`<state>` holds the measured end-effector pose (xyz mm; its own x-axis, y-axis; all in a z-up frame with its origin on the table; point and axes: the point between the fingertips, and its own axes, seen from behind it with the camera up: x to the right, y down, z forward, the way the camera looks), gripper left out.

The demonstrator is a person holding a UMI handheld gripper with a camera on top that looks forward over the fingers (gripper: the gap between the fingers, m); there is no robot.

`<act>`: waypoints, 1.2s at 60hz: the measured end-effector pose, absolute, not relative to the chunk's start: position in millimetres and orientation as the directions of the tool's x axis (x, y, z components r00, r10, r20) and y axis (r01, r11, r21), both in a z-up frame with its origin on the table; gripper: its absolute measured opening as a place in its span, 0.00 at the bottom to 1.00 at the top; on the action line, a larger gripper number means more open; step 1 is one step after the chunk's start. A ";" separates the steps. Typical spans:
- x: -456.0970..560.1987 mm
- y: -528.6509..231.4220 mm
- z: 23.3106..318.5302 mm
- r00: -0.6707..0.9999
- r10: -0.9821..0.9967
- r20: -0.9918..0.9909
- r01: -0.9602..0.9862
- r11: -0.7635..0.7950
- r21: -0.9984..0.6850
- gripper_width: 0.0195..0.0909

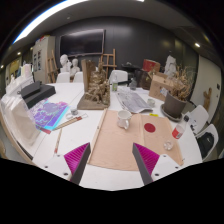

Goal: Pour water

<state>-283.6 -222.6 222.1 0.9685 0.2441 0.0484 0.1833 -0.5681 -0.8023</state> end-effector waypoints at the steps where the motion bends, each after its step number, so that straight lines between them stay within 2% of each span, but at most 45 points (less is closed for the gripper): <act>1: -279.2 -221.4 221.3 0.971 0.232 0.050 0.178 -0.570 -0.802 0.93; 8: -244.0 -214.4 214.1 0.986 0.154 0.068 0.146 -0.581 -0.801 0.93; 17: -147.1 -190.0 190.8 0.993 0.076 0.094 0.121 -0.589 -0.799 0.93; 35: 9.4 -140.2 130.3 0.986 -0.048 0.159 0.105 -0.563 -0.820 0.93; 57: 50.7 -17.4 65.5 0.998 0.008 0.065 0.060 -0.505 -0.861 0.91; 61: 46.4 -3.2 60.1 0.999 0.020 0.042 0.046 -0.495 -0.868 0.81; 67: 37.6 12.2 57.3 0.999 0.047 0.018 0.038 -0.471 -0.881 0.41; 72: 33.8 15.2 58.0 0.997 0.070 0.030 0.059 -0.455 -0.888 0.34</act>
